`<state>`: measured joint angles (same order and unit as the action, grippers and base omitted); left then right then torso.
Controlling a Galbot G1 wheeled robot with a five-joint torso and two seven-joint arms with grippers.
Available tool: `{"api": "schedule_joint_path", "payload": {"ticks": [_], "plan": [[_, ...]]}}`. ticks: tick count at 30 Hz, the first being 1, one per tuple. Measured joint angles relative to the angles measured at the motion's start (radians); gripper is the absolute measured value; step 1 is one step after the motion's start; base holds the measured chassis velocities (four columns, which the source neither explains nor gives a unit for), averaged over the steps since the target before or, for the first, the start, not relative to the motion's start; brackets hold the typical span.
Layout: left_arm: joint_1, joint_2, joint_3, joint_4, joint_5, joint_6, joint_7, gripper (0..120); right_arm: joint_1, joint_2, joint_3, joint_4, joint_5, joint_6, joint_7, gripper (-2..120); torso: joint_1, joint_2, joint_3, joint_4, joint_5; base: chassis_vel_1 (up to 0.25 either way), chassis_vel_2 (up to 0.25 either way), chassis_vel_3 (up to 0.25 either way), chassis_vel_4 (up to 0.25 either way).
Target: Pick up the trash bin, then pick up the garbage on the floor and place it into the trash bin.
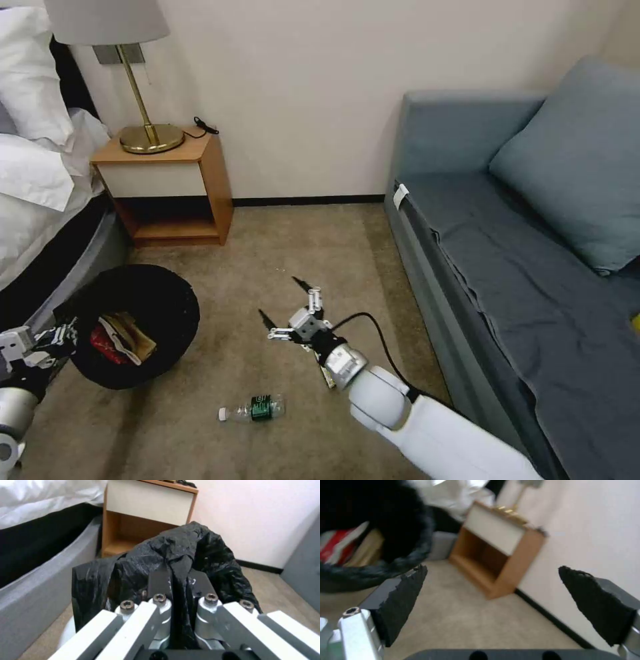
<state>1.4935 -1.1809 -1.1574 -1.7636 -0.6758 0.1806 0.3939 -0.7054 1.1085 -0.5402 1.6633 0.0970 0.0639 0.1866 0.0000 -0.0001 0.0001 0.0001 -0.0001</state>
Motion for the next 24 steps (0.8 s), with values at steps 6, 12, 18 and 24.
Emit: {"api": "schedule_joint_path", "payload": {"ticks": [6, 12, 18, 24], "plan": [[0.016, 0.009, -0.003, -0.005, 0.023, -0.008, 0.034, 4, 0.196, 0.066, -0.228, -0.1, 0.198, -0.11, -0.061, 100, 0.0, 0.0, 0.0, 0.0, 0.0, 0.0, 0.0, 0.0, 0.0], [0.031, 0.009, -0.028, 0.009, 0.035, -0.018, 0.069, 4, 0.308, 0.084, -0.378, -0.117, 0.383, -0.244, -0.157, 100, 0.0, 0.0, 0.0, 0.0, -0.0001, 0.0, 0.0, 0.0, 0.0], [0.034, 0.02, -0.044, 0.025, 0.033, -0.023, 0.082, 4, 0.384, 0.075, -0.404, -0.114, 0.481, -0.349, -0.238, 100, 0.0, 0.0, 0.0, 0.0001, 0.0, 0.0, 0.0, 0.0, 0.0], [0.032, 0.027, -0.052, 0.04, 0.021, -0.028, 0.09, 4, 0.475, 0.07, -0.466, -0.101, 0.622, -0.497, -0.327, 100, 0.0, 0.0, 0.0, -0.0003, -0.0001, 0.0, 0.0, 0.0, 0.0]]}}
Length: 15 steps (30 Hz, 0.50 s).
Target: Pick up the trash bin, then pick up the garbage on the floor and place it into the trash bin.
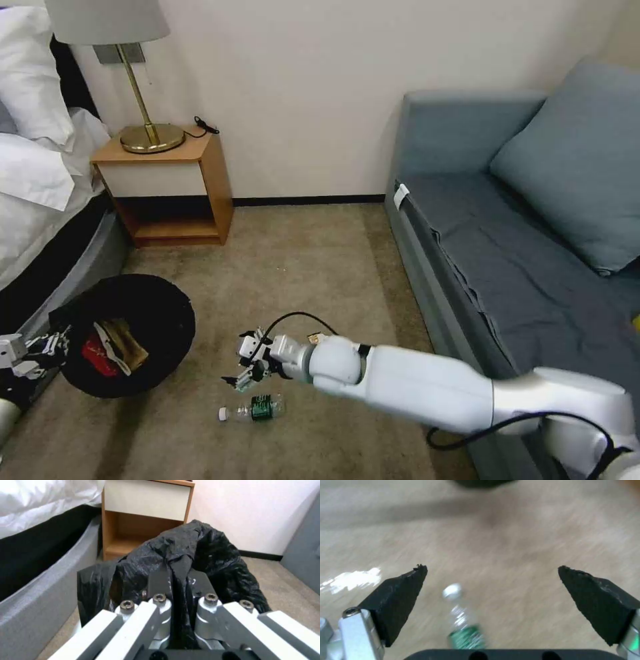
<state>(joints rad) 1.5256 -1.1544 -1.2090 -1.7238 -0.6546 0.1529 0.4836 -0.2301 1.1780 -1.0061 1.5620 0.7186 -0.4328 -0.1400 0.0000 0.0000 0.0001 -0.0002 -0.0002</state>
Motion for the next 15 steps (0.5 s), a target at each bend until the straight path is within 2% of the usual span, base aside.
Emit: {"api": "schedule_joint_path", "payload": {"ticks": [2, 6, 15], "plan": [[0.001, -0.001, -0.004, 0.005, -0.001, -0.002, 0.004, 4, 0.02, 0.033, -0.028, -0.031, 0.054, -0.061, -0.02, 100, 0.0, 0.0, 0.0, 0.0002, 0.0001, 0.0, 0.0, 0.0, 0.0], [0.0, -0.007, -0.011, 0.013, -0.001, -0.005, 0.008, 4, 0.03, 0.079, -0.061, -0.082, 0.083, -0.095, -0.034, 100, 0.0, 0.0, 0.0, 0.0003, 0.0001, 0.0, 0.0, 0.0, 0.0], [-0.007, -0.017, -0.023, 0.028, -0.004, -0.015, 0.02, 4, 0.026, 0.159, -0.117, -0.221, 0.082, -0.102, -0.071, 100, 0.0, 0.0, 0.0, 0.0003, 0.0, 0.0, 0.0, 0.0, 0.0]]}}
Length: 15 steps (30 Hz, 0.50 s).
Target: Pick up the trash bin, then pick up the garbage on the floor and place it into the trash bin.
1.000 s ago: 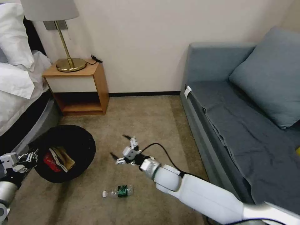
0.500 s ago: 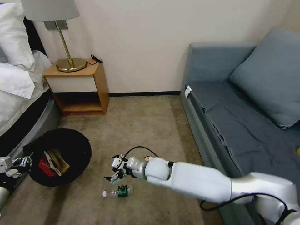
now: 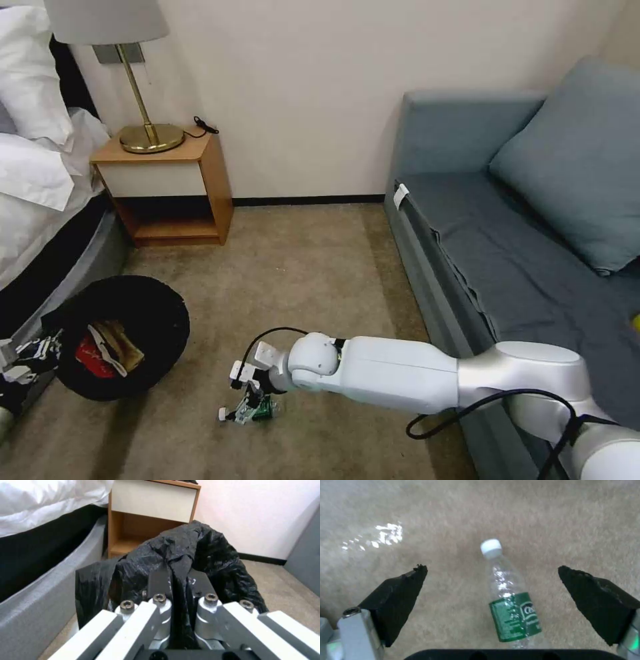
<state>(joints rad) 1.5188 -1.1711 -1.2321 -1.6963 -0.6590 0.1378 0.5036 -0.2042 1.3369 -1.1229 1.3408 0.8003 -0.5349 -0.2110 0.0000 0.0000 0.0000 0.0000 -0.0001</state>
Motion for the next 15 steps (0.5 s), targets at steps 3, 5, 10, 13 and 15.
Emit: {"api": "schedule_joint_path", "payload": {"ticks": [3, 5, 10, 13, 15], "plan": [[-0.006, 0.0, -0.005, 0.012, -0.004, -0.001, 0.002, 4, -0.003, 0.023, -0.012, -0.063, -0.03, 0.011, -0.016, 100, 0.0, 0.0, 0.0, 0.0, 0.0001, 0.0, 0.0, 0.0, 0.0], [-0.008, 0.0, -0.005, 0.014, -0.005, -0.002, 0.002, 4, -0.003, 0.03, -0.015, -0.08, -0.038, 0.015, -0.021, 100, 0.0, 0.0, 0.0, 0.0, 0.0, 0.0, 0.0, 0.0, 0.0], [-0.013, -0.004, -0.006, 0.017, -0.008, -0.002, 0.002, 4, -0.011, 0.07, -0.029, -0.179, -0.084, 0.032, -0.041, 100, 0.0, 0.0, 0.0, 0.0, 0.0001, 0.0, 0.0, 0.0, 0.0], [-0.014, -0.008, -0.009, 0.017, -0.01, -0.002, 0.002, 4, -0.015, 0.085, -0.036, -0.213, -0.101, 0.039, -0.049, 100, 0.0, 0.0, 0.0, 0.0, 0.0001, 0.0, 0.0, 0.0, 0.0], [-0.014, -0.009, -0.013, 0.017, -0.012, -0.002, 0.002, 4, -0.02, 0.096, -0.043, -0.23, -0.111, 0.042, -0.053, 100, 0.0, 0.0, 0.0, 0.0, 0.0001, 0.0, 0.0, 0.0, 0.0]]}}
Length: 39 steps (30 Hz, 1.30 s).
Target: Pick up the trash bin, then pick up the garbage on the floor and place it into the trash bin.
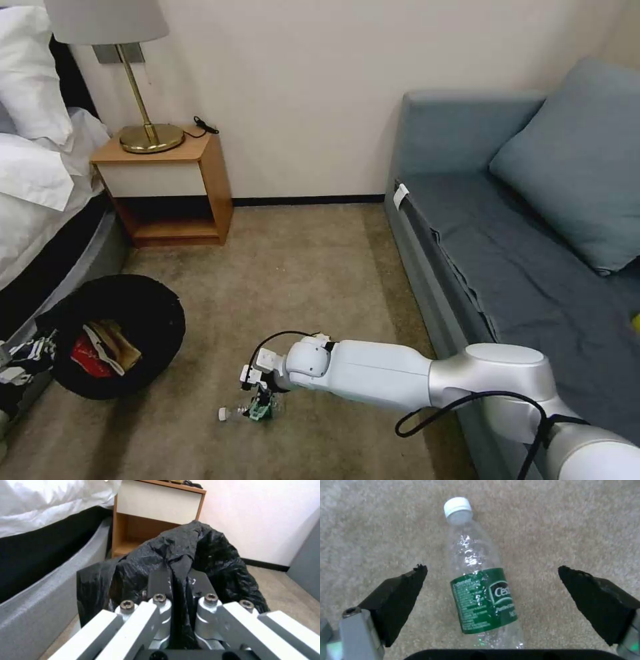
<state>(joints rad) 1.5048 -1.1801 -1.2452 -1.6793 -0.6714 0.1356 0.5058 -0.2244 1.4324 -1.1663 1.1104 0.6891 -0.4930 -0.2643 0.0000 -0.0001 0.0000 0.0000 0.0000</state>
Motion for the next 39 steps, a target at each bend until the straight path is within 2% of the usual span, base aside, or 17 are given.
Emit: {"api": "schedule_joint_path", "payload": {"ticks": [8, 18, 26, 29, 32, 33, 39], "plan": [[-0.001, -0.003, -0.01, 0.014, -0.005, -0.003, -0.001, 4, -0.037, 0.003, -0.024, -0.005, -0.023, 0.009, -0.001, 100, 0.0, 0.0, 0.0, 0.0, 0.0, 0.0, 0.0, 0.0, 0.0], [0.001, -0.004, -0.013, 0.024, -0.007, -0.012, 0.004, 4, -0.071, 0.06, -0.013, -0.12, -0.085, 0.049, -0.008, 100, 0.0, 0.0, 0.0, 0.0, 0.0, 0.0, 0.0, 0.0, 0.0], [0.005, -0.006, -0.019, 0.028, -0.007, -0.016, 0.007, 4, -0.089, 0.073, -0.003, -0.164, -0.116, 0.065, -0.01, 100, 0.0, 0.0, 0.0, 0.0, 0.0, 0.0, 0.0, 0.0, 0.0], [0.005, -0.006, -0.019, 0.029, -0.007, -0.017, 0.007, 4, -0.091, 0.075, 0.001, -0.172, -0.119, 0.066, -0.01, 93, 0.0, 0.0, 0.0, 0.0, 0.0, 0.0, 0.0, 0.0, 0.0], [0.003, -0.006, -0.018, 0.029, -0.007, -0.017, 0.007, 4, -0.087, 0.075, 0.004, -0.175, -0.119, 0.068, -0.01, 79, 0.0, 0.0, 0.0, 0.0, 0.0, 0.0, 0.0, 0.0, 0.0], [0.003, -0.006, -0.018, 0.029, -0.007, -0.017, 0.007, 4, -0.087, 0.075, 0.004, -0.175, -0.119, 0.068, -0.01, 79, 0.0, 0.0, 0.0, 0.0, 0.0, 0.0, 0.0, 0.0, 0.0], [0.002, -0.007, -0.018, 0.029, -0.007, -0.017, 0.007, 4, -0.079, 0.067, 0.007, -0.169, -0.118, 0.069, -0.011, 57, 0.0, 0.0, 0.0, 0.0, 0.0, 0.0, 0.0, 0.0, 0.0]]}}
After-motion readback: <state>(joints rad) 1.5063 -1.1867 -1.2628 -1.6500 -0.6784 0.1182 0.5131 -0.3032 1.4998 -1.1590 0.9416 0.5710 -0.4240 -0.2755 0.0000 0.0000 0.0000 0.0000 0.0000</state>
